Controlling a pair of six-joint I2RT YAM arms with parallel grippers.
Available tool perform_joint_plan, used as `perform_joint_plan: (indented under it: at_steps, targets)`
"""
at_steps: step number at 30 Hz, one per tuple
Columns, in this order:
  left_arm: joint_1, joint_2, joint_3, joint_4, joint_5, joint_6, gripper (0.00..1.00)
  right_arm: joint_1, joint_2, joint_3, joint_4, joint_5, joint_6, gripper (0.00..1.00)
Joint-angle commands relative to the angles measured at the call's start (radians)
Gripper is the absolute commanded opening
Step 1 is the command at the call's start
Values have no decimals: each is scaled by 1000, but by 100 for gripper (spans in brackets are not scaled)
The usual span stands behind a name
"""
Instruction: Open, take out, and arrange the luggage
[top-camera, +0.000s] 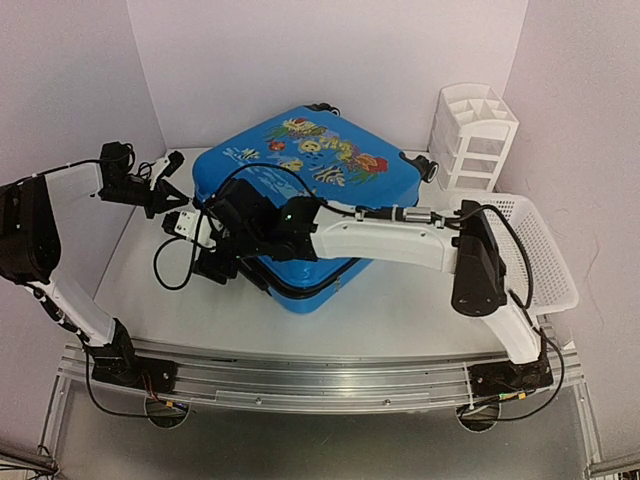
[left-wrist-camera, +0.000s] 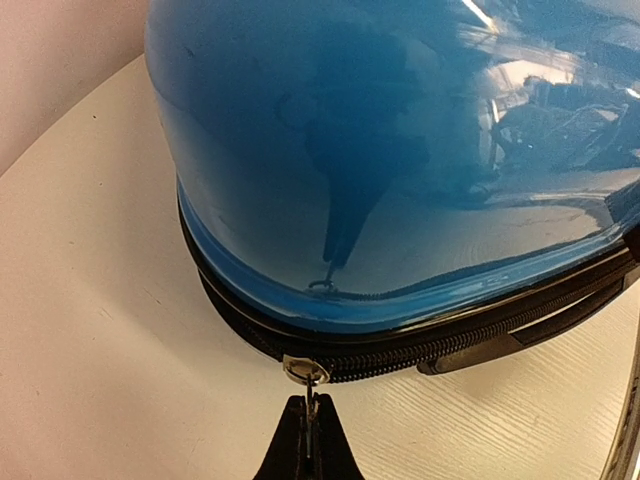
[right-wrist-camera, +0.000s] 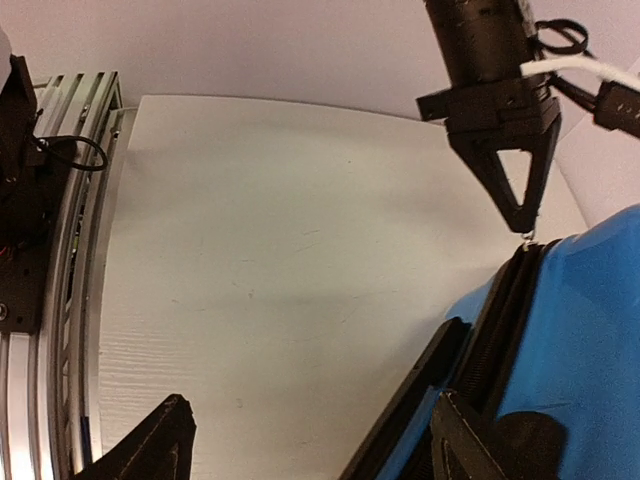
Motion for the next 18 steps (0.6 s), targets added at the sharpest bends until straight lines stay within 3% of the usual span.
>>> perform_joint_plan:
  at_steps: [1, 7, 13, 18]
  targets:
    - [15, -71, 13, 20, 57, -5, 0, 7, 95, 90, -34, 42, 230, 75]
    - [10, -79, 6, 60, 45, -48, 0, 14, 201, 190, -98, 245, 297, 69]
    - [10, -85, -3, 84, 21, -86, 0, 89, 181, 128, -132, 612, 216, 65]
    - [9, -103, -19, 71, 20, -109, 0, 99, 175, 120, -184, 804, 245, 67]
